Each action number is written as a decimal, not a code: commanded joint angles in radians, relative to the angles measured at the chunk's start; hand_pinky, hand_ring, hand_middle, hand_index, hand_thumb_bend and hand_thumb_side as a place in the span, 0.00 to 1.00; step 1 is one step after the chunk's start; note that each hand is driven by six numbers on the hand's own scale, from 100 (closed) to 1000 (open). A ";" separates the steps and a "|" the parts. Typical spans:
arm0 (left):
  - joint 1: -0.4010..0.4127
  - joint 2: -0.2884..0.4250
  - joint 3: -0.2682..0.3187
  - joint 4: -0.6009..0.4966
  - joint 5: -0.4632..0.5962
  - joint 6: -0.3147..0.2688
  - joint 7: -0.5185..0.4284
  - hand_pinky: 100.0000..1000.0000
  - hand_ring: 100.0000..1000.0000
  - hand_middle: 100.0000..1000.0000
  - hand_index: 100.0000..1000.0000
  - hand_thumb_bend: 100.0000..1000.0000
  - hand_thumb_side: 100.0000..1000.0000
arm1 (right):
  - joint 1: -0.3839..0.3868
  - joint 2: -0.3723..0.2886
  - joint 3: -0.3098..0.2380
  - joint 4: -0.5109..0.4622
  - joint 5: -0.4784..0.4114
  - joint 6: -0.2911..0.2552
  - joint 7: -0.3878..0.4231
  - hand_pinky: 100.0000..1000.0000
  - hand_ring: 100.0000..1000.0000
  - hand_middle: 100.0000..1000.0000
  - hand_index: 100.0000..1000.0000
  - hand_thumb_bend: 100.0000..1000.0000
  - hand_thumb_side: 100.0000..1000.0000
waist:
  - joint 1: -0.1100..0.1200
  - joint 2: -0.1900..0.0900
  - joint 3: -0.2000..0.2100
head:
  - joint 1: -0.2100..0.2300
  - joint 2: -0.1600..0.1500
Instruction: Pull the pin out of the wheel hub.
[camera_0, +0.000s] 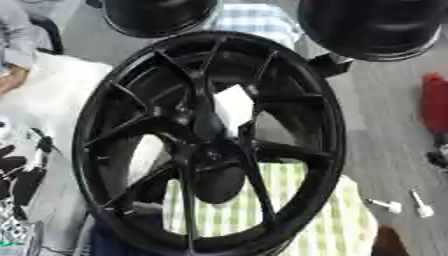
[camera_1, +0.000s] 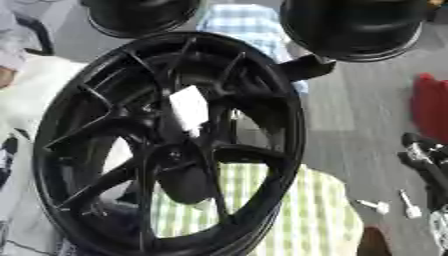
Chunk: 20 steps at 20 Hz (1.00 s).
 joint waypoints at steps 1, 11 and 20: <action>-0.012 0.026 0.002 -0.012 0.003 0.000 0.001 0.66 0.59 0.43 0.67 0.74 0.33 | -0.003 -0.037 -0.006 -0.014 -0.004 0.001 -0.001 0.70 0.57 0.60 0.72 0.32 0.36 | -0.002 -0.018 0.002 | 0.001 -0.013; -0.012 0.025 0.001 -0.011 0.001 0.000 0.000 0.66 0.59 0.43 0.67 0.74 0.33 | -0.002 -0.036 -0.004 -0.010 -0.004 0.001 0.001 0.70 0.58 0.60 0.72 0.32 0.36 | -0.003 -0.018 0.004 | -0.002 -0.012; -0.008 0.023 0.017 -0.009 0.035 0.000 0.031 0.66 0.59 0.43 0.67 0.74 0.32 | -0.019 -0.068 -0.034 -0.116 0.041 0.005 -0.016 0.70 0.58 0.61 0.72 0.32 0.35 | -0.005 -0.018 0.010 | -0.017 -0.001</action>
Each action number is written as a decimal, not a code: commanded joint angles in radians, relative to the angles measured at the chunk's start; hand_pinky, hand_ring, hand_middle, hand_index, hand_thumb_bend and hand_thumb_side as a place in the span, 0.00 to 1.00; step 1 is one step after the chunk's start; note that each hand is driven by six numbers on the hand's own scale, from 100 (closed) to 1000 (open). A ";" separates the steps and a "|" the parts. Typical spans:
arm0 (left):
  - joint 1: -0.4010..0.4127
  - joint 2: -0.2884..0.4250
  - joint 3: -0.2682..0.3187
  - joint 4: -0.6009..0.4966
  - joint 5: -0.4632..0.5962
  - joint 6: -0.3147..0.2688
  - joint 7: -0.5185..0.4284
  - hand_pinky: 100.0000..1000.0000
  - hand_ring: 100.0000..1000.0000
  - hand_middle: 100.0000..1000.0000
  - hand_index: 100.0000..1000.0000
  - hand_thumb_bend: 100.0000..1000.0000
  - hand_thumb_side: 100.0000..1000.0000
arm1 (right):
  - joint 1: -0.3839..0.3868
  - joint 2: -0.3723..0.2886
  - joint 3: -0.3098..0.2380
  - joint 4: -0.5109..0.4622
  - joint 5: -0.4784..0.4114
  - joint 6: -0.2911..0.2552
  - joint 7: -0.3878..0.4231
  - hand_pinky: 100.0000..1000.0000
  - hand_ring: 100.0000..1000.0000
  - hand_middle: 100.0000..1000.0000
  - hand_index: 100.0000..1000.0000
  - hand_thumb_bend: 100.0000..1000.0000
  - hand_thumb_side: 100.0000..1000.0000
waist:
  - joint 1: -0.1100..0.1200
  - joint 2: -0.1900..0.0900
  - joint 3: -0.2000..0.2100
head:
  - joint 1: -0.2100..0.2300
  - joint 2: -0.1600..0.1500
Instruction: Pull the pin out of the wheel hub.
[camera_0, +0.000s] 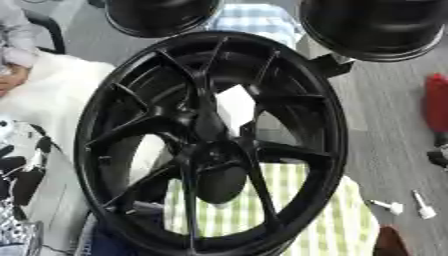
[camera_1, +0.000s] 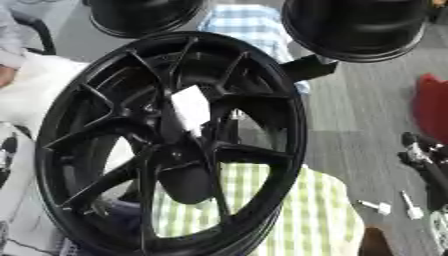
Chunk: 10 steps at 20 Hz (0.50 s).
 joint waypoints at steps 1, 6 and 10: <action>-0.006 0.025 0.013 -0.009 0.031 -0.003 0.018 0.66 0.59 0.43 0.67 0.74 0.32 | -0.014 -0.070 -0.015 -0.085 0.037 0.011 -0.002 0.70 0.58 0.61 0.72 0.32 0.34 | -0.006 -0.019 -0.002 | -0.011 0.001; 0.003 0.038 0.018 -0.018 0.045 -0.013 0.040 0.66 0.59 0.43 0.67 0.75 0.33 | -0.035 -0.214 0.010 -0.252 0.107 0.051 0.045 0.71 0.60 0.62 0.73 0.32 0.31 | -0.018 -0.026 -0.008 | -0.023 0.009; 0.012 0.052 0.030 -0.059 0.049 -0.037 0.058 0.67 0.60 0.44 0.67 0.75 0.33 | -0.075 -0.367 0.043 -0.388 0.148 0.092 0.105 0.72 0.61 0.63 0.73 0.35 0.29 | -0.032 -0.032 -0.014 | -0.041 0.016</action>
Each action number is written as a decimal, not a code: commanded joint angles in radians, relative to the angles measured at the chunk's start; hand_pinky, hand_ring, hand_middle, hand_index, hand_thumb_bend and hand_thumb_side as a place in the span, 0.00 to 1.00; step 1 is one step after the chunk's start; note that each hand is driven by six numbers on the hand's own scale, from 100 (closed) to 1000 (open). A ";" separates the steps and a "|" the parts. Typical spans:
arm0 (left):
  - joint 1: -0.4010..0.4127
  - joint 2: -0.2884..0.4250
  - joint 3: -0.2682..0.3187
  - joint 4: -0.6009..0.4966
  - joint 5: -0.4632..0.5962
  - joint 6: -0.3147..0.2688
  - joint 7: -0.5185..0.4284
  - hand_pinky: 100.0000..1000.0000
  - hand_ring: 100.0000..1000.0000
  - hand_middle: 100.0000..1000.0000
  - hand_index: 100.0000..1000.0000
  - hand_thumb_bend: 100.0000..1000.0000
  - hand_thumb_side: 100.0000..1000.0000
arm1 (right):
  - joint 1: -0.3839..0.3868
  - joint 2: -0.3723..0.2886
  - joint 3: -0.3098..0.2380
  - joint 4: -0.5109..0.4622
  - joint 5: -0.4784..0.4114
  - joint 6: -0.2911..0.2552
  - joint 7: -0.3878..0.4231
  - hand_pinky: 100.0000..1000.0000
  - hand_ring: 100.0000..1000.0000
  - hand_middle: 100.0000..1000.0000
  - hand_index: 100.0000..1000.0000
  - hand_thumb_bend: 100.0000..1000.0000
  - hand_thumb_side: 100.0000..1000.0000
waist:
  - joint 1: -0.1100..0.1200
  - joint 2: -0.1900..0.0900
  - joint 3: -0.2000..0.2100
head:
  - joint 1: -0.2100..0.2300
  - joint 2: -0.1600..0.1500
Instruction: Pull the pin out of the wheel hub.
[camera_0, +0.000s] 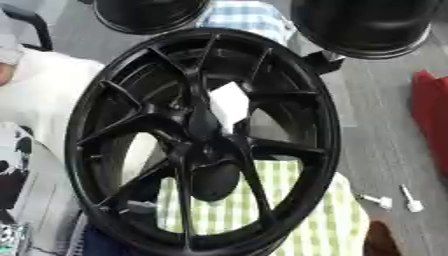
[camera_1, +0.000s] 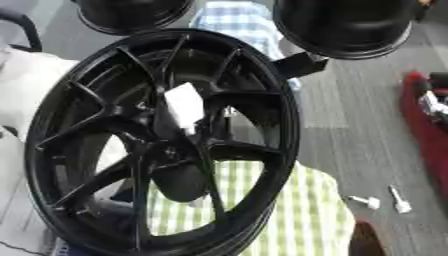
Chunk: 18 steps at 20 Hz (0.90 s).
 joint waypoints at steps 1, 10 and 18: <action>0.000 0.040 0.019 -0.056 0.006 -0.018 0.014 0.67 0.60 0.44 0.67 0.75 0.33 | -0.036 -0.154 0.016 -0.116 0.024 0.029 0.042 0.72 0.62 0.63 0.74 0.36 0.28 | -0.007 -0.024 -0.003 | -0.015 0.008; 0.007 0.062 0.023 -0.090 -0.004 -0.014 0.006 0.67 0.60 0.44 0.67 0.75 0.33 | -0.191 -0.441 0.126 -0.218 0.099 0.097 0.176 0.77 0.68 0.66 0.76 0.48 0.31 | -0.035 -0.031 -0.004 | -0.027 0.012; 0.011 0.075 0.018 -0.090 -0.010 -0.007 -0.007 0.67 0.60 0.44 0.67 0.76 0.32 | -0.430 -0.494 0.314 -0.246 0.292 0.056 0.519 0.81 0.75 0.71 0.78 0.56 0.35 | -0.054 -0.037 -0.001 | -0.044 0.008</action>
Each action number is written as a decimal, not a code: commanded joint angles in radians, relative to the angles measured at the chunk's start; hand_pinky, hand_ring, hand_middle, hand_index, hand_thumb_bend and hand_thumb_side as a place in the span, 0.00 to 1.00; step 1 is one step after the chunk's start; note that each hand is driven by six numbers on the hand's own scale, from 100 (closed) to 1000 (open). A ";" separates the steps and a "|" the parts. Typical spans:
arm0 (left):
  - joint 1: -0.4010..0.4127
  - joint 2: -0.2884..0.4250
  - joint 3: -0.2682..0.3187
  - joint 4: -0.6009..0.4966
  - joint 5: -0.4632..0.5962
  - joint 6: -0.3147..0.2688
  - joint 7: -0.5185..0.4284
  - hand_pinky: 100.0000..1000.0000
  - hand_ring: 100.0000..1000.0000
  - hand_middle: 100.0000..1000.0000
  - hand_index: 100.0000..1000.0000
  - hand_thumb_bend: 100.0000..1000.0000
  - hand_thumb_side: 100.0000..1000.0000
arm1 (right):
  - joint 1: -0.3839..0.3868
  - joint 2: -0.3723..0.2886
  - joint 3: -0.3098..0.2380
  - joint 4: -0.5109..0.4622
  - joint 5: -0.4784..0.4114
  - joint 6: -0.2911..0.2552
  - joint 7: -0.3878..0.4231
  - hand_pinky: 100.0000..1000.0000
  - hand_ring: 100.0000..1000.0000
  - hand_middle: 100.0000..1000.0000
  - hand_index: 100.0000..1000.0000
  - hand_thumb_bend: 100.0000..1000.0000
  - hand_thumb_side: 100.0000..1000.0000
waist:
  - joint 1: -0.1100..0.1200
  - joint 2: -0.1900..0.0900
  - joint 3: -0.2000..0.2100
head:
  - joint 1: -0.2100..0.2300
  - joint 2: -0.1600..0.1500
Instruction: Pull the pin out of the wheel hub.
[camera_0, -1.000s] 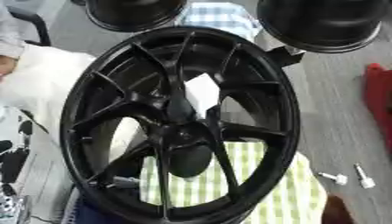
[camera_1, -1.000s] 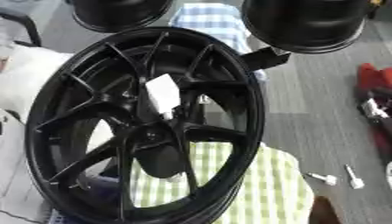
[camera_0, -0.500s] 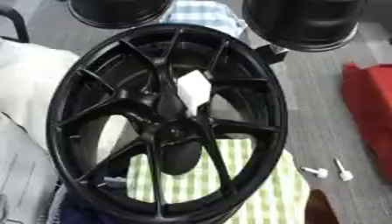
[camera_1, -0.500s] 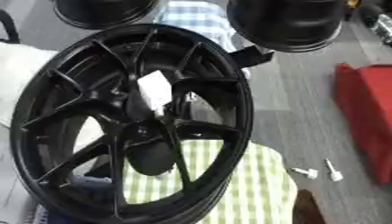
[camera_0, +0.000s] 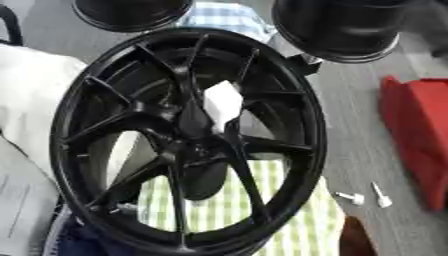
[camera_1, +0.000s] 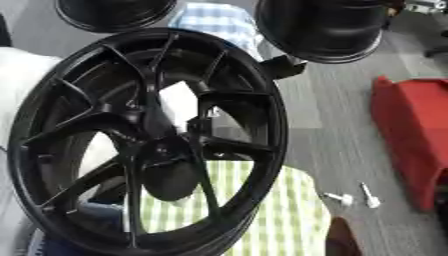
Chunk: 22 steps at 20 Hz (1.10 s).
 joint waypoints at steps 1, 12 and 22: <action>-0.002 0.038 0.001 -0.020 -0.007 0.003 -0.007 0.67 0.60 0.44 0.67 0.76 0.33 | -0.081 -0.027 0.059 -0.003 0.067 -0.028 0.150 0.82 0.76 0.71 0.78 0.53 0.32 | 0.000 -0.024 -0.002 | -0.010 -0.001; 0.014 0.043 0.002 -0.016 -0.007 0.013 -0.012 0.67 0.60 0.44 0.67 0.77 0.33 | -0.433 0.243 0.282 0.241 0.196 -0.110 0.470 0.82 0.77 0.73 0.79 0.55 0.34 | 0.001 -0.040 -0.022 | -0.021 0.011; 0.022 0.045 0.000 -0.008 -0.009 0.015 -0.016 0.67 0.60 0.44 0.67 0.77 0.33 | -0.549 0.483 0.338 0.456 0.258 -0.175 0.520 0.82 0.79 0.75 0.81 0.56 0.33 | 0.000 -0.058 -0.028 | -0.016 0.033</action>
